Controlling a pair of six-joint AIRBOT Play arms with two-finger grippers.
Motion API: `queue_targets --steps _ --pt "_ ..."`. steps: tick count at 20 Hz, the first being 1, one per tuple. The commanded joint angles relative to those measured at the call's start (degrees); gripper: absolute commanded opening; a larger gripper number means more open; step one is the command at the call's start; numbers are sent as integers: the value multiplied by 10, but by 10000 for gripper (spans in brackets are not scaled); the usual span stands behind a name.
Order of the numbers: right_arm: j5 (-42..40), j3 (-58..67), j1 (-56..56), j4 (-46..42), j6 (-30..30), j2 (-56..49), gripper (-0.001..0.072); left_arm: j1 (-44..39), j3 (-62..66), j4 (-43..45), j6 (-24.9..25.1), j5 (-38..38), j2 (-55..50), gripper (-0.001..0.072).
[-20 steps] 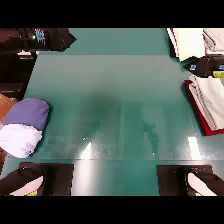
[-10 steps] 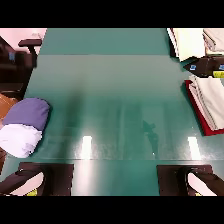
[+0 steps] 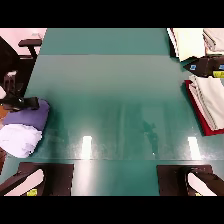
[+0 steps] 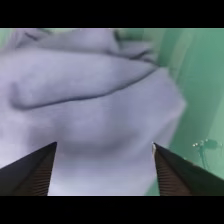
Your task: Fold the shirts.
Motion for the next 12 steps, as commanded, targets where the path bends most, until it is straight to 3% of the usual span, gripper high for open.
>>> queue_targets --steps 1,3,9,12 --pt "-2 0 0 0 0 0 18 9 -57 3 -29 72 1 534" --pt "-11 0 0 0 0 0 19 9 -47 2 -30 65 2 38" --pt "-35 41 0 5 0 0 18 -2 146 -45 -14 -24 53 24" --pt "-56 106 0 3 0 0 19 -68 297 -63 -10 -52 122 24"
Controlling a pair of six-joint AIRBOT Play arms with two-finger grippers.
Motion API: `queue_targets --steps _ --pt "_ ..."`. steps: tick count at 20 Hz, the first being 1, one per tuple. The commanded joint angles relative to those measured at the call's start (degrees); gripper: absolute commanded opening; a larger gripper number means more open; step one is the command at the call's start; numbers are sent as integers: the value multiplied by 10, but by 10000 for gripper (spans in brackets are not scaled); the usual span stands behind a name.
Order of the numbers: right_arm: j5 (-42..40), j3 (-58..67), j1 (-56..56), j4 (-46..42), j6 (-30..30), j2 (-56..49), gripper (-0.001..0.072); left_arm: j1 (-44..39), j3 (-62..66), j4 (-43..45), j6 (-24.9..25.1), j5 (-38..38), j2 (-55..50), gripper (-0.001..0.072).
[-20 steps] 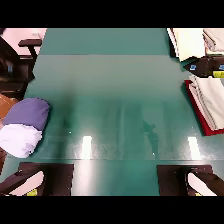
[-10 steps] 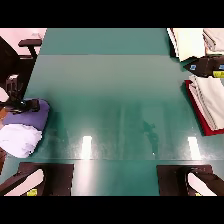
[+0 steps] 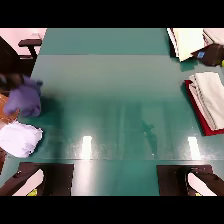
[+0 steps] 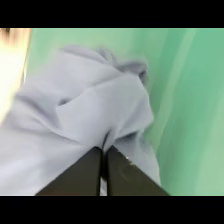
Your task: Fold the shirts.
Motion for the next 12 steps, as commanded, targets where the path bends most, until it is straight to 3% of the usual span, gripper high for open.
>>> queue_targets --steps 1,4,8,12 --pt "-26 62 0 -3 0 0 18 -74 157 -23 9 -47 61 23" --pt "-48 93 0 -5 0 0 18 -188 252 -23 5 -93 68 22" --pt "-46 99 0 -5 0 0 18 -326 261 -15 -29 -93 45 22" --pt "-47 99 0 -5 0 0 18 -451 260 -18 -57 -134 -45 24"
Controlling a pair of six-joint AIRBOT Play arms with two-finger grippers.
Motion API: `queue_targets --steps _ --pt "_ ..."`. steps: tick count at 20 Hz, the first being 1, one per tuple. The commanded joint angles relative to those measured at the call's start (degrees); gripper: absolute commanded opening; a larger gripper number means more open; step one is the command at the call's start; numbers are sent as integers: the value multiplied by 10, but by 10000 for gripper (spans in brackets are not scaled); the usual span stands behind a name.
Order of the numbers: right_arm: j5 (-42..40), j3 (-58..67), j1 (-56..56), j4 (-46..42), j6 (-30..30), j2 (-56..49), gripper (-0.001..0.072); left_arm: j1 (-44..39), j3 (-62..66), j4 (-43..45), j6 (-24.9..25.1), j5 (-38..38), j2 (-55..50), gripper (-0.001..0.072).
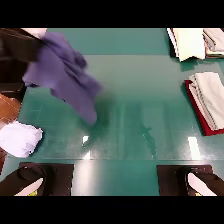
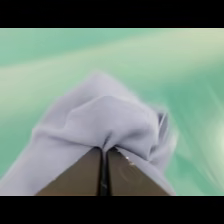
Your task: Fold the shirts.
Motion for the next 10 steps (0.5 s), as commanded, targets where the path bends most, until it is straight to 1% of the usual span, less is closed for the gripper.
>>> queue_targets --steps 1,2,3,4,5,6,8,10 --pt "-2 3 0 0 0 0 18 -113 7 -4 -23 -40 -78 26" --pt "-1 3 0 0 0 0 18 -140 7 -9 -22 -46 -110 26" --pt "2 3 0 0 0 0 18 -161 7 -18 -19 -45 -140 60" --pt "7 3 0 0 0 0 18 -177 7 -32 -17 -40 -170 396" --pt "11 3 0 0 0 0 18 -186 7 -41 -17 -29 -197 674" --pt "13 3 0 0 0 0 19 -186 7 -47 -15 -16 -221 660" --pt "16 3 0 1 0 0 18 -171 7 -28 0 9 -253 664" --pt "23 3 0 1 0 0 19 -127 7 -12 -1 20 -269 664"
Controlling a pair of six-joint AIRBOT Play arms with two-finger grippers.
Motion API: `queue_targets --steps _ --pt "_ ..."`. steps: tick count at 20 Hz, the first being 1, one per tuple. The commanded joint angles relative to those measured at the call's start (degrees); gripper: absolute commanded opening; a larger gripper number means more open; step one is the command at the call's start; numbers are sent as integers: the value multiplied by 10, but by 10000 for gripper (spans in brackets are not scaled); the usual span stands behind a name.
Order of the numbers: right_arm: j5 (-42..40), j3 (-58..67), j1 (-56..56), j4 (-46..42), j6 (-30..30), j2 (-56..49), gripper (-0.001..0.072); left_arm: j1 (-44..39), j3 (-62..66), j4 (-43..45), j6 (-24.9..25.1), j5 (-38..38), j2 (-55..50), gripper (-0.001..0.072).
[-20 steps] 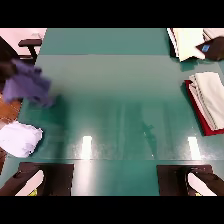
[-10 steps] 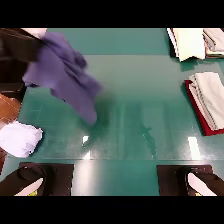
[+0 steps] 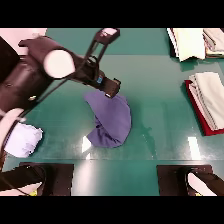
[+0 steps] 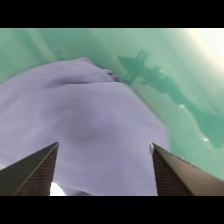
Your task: Fold the shirts.
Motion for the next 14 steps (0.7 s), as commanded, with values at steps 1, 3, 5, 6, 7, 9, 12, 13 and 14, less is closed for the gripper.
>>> queue_targets --steps 1,3,5,6,7,9,12,13,14 --pt "13 1 0 0 0 0 18 55 1 15 7 23 -47 664" --pt "22 1 0 0 0 0 18 127 1 9 5 18 -67 664" --pt "30 0 0 0 0 0 19 195 1 -17 5 4 -99 663" --pt "32 0 0 0 0 0 19 221 1 -36 6 -3 -116 664" --pt "36 0 0 0 0 0 18 245 1 -54 8 -11 -136 663" --pt "43 0 0 0 0 0 19 276 1 -89 25 -34 -177 664" --pt "55 0 0 0 0 0 19 285 1 -104 51 -51 -230 663" --pt "59 -2 0 0 0 0 19 284 1 -114 51 -51 -245 663" --pt "59 -7 0 1 0 0 18 284 1 -127 51 -50 -258 663"
